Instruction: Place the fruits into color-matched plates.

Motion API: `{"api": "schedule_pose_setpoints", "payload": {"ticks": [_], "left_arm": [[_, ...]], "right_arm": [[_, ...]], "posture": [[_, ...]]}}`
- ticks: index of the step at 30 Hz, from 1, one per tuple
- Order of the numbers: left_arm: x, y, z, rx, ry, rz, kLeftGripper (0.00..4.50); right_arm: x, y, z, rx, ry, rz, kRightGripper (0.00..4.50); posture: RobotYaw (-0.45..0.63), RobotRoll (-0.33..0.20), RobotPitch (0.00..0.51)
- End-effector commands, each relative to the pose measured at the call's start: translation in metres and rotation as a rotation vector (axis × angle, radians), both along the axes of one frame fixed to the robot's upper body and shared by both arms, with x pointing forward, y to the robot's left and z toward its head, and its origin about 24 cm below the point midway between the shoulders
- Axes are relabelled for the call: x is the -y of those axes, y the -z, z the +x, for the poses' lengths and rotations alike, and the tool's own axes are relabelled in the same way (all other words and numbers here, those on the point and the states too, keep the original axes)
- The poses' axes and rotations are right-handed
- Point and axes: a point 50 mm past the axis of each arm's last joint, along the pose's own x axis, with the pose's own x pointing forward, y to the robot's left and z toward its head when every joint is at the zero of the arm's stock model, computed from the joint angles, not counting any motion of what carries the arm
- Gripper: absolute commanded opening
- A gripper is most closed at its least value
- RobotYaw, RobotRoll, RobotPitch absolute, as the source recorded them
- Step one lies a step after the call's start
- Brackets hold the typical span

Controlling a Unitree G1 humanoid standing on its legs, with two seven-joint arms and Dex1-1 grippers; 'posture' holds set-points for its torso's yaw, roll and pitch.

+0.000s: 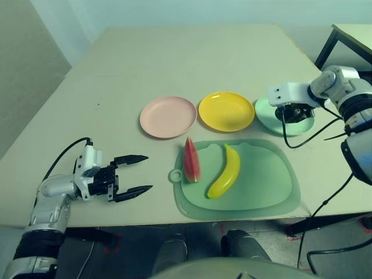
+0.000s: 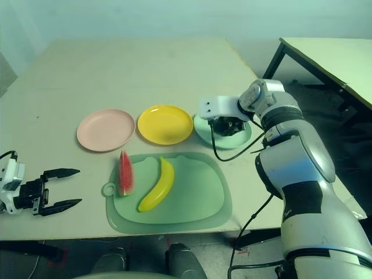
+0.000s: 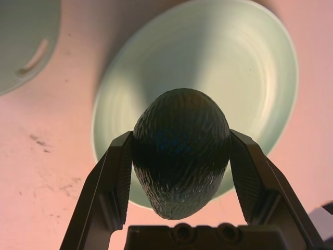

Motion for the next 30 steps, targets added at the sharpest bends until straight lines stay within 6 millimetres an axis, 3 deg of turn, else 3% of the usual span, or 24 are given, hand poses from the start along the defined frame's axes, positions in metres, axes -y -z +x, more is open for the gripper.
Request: {"api": "schedule_pose_setpoints", "payload": {"ticks": [1,10,14,15,22,30], "left_arm": [[0.0,0.0,0.001,-0.004,-0.01,0.006,4.5],[0.002,-0.005,0.01,0.004,-0.077,-0.015,4.5],[0.002,-0.007,0.013,0.011,-0.113,-0.015,4.5],[0.003,-0.007,0.014,0.01,-0.121,-0.02,4.5],[0.006,-0.009,0.014,0.002,-0.144,-0.048,4.5],[0.008,-0.033,0.015,0.03,-0.15,-0.11,4.5]], "right_arm": [[0.005,0.006,0.0,0.023,0.019,-0.029,2.97],[0.009,0.012,-0.001,0.03,0.037,-0.036,2.97],[0.007,0.013,0.0,0.039,0.031,-0.03,4.34],[0.007,0.013,0.0,0.041,0.03,-0.029,4.46],[0.005,0.013,0.0,0.045,0.024,-0.028,4.46],[0.005,-0.001,-0.001,0.024,-0.01,-0.021,4.46]], "posture": [[0.02,0.0,0.033],[0.01,0.0,0.037],[0.01,0.0,0.039],[0.01,0.0,0.039],[0.02,0.0,0.042],[0.02,0.0,0.045]]}}
